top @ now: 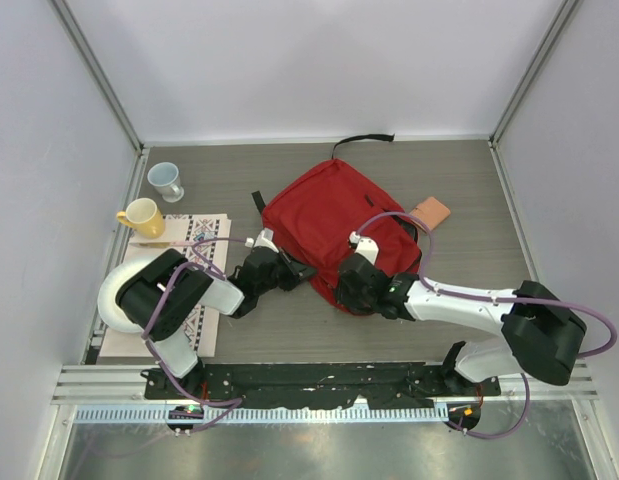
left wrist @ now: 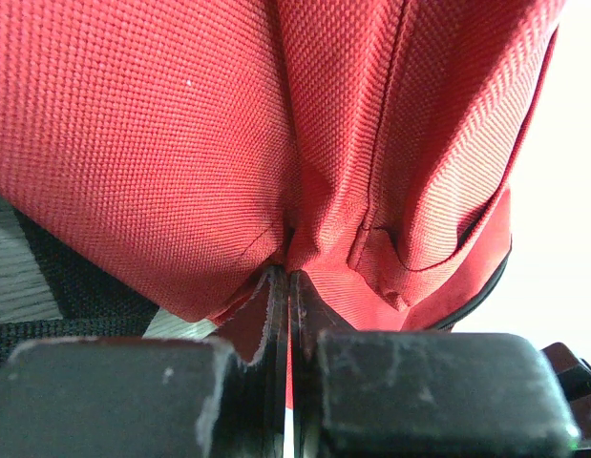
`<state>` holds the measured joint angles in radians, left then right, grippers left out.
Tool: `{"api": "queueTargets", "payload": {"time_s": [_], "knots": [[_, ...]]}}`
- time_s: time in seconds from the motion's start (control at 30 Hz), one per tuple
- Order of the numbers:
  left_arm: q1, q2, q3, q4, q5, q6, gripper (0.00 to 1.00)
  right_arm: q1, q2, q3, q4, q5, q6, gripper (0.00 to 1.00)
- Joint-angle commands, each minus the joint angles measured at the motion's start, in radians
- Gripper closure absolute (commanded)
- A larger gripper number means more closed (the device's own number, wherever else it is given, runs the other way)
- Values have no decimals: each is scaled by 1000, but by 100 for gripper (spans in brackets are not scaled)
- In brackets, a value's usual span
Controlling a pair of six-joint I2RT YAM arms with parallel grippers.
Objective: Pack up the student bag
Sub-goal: Zip the student bag at the center of the board.
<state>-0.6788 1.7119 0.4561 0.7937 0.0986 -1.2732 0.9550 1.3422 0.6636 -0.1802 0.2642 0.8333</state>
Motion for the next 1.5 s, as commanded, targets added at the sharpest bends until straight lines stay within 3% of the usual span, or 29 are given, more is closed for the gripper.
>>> {"api": "queueTargets", "payload": {"time_s": [0.0, 0.1, 0.23, 0.47, 0.87, 1.13, 1.47], "knots": [[-7, -11, 1, -37, 13, 31, 97, -4, 20, 30, 13, 13, -3, 79], [-7, -12, 1, -36, 13, 31, 97, -5, 26, 34, 12, 21, -10, 85], [-7, -12, 3, -36, 13, 31, 97, -9, 28, 44, 10, 30, -20, 99], [-5, -23, 3, -60, 1, 57, 100, -13, -75, 34, -5, 46, -68, 99], [61, -110, 19, -183, -7, 136, 100, -33, -114, 41, -91, -146, -169, 99], [120, -130, 26, -197, 33, 158, 100, -33, -161, 7, -111, -241, -155, 99], [208, -164, 64, -247, 104, 215, 100, -33, -247, -15, -222, -250, -186, 99]]}}
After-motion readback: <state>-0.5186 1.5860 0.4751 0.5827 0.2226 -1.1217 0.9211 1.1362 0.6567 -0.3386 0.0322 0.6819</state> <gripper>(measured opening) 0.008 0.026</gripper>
